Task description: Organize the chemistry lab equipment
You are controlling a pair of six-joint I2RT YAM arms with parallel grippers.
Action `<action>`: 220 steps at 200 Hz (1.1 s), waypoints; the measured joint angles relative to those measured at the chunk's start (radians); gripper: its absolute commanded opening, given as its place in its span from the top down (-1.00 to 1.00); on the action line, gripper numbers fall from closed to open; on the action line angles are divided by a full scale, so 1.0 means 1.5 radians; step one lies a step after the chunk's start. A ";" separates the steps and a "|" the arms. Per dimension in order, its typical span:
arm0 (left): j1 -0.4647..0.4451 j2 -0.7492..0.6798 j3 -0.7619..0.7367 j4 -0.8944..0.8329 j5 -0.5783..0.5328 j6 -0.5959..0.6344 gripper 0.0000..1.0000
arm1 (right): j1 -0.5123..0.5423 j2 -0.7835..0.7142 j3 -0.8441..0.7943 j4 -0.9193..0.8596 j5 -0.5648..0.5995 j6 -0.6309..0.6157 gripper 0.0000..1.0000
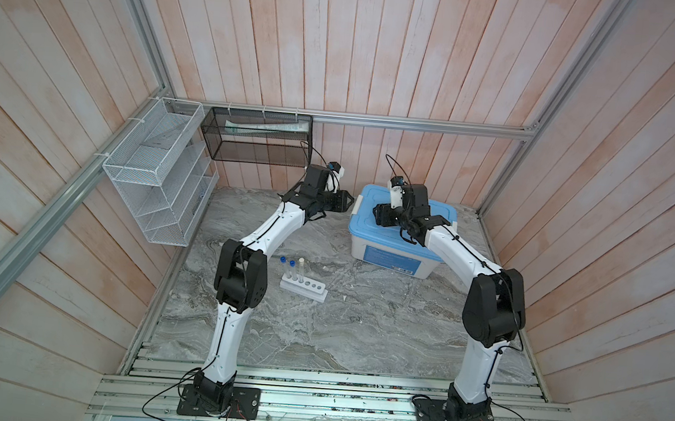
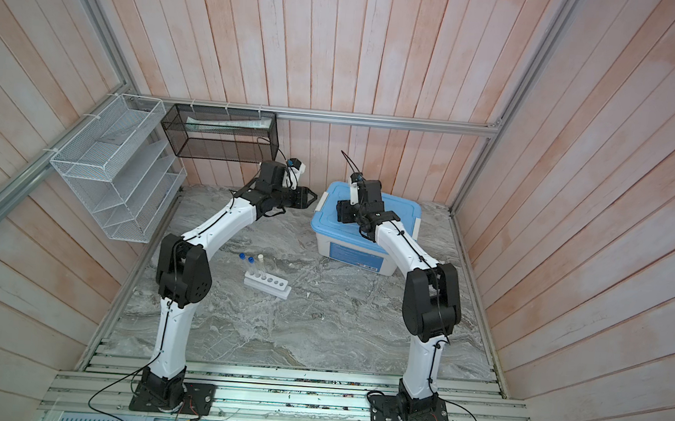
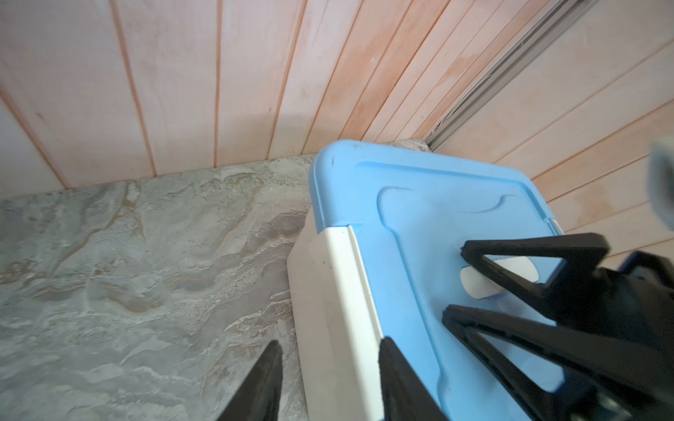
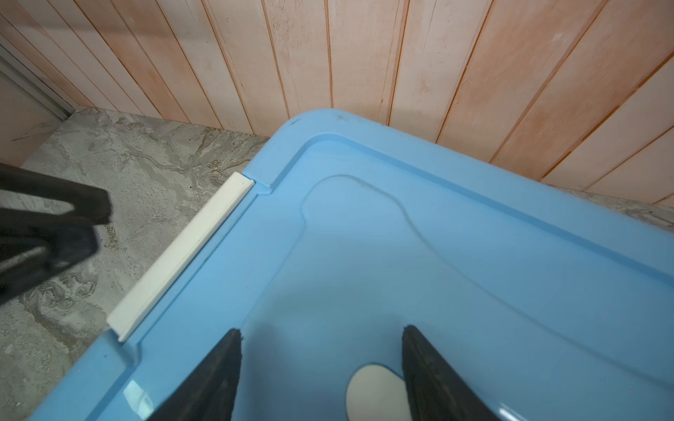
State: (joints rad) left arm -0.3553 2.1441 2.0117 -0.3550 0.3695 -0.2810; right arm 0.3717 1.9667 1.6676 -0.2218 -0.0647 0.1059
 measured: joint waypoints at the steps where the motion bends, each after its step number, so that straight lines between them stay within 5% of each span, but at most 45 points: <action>1: 0.001 -0.003 -0.002 0.002 0.000 0.000 0.08 | 0.000 0.001 0.002 -0.002 0.000 0.000 -0.40; 57: 0.170 -0.381 -0.314 0.188 -0.048 0.006 -0.17 | -0.001 0.003 0.040 -0.061 0.008 -0.017 -0.53; 99: 0.248 -0.600 -0.621 0.356 -0.158 0.025 -0.60 | -0.011 -0.165 -0.144 0.023 0.070 -0.019 -0.79; 110: 0.257 -0.630 -0.681 0.378 -0.205 0.031 -0.66 | -0.017 -0.224 -0.191 0.054 0.085 -0.021 -0.95; 122: 0.260 -0.659 -0.739 0.403 -0.257 0.037 -1.00 | -0.024 -0.290 -0.232 0.094 0.111 -0.019 -0.96; 151: 0.261 -0.716 -0.867 0.474 -0.368 0.047 -1.00 | -0.039 -0.458 -0.373 0.244 0.198 -0.036 -0.96; 182: 0.262 -0.724 -0.992 0.573 -0.477 0.051 -1.00 | -0.107 -0.654 -0.658 0.483 0.232 -0.049 -0.96; 220: 0.263 -0.673 -1.100 0.685 -0.522 0.063 -1.00 | -0.197 -0.689 -0.827 0.551 0.315 -0.040 -0.96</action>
State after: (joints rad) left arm 0.0391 1.1343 0.3622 0.6731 -0.4141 -0.1864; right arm 0.0761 0.9329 0.4274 0.6044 0.4084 0.0463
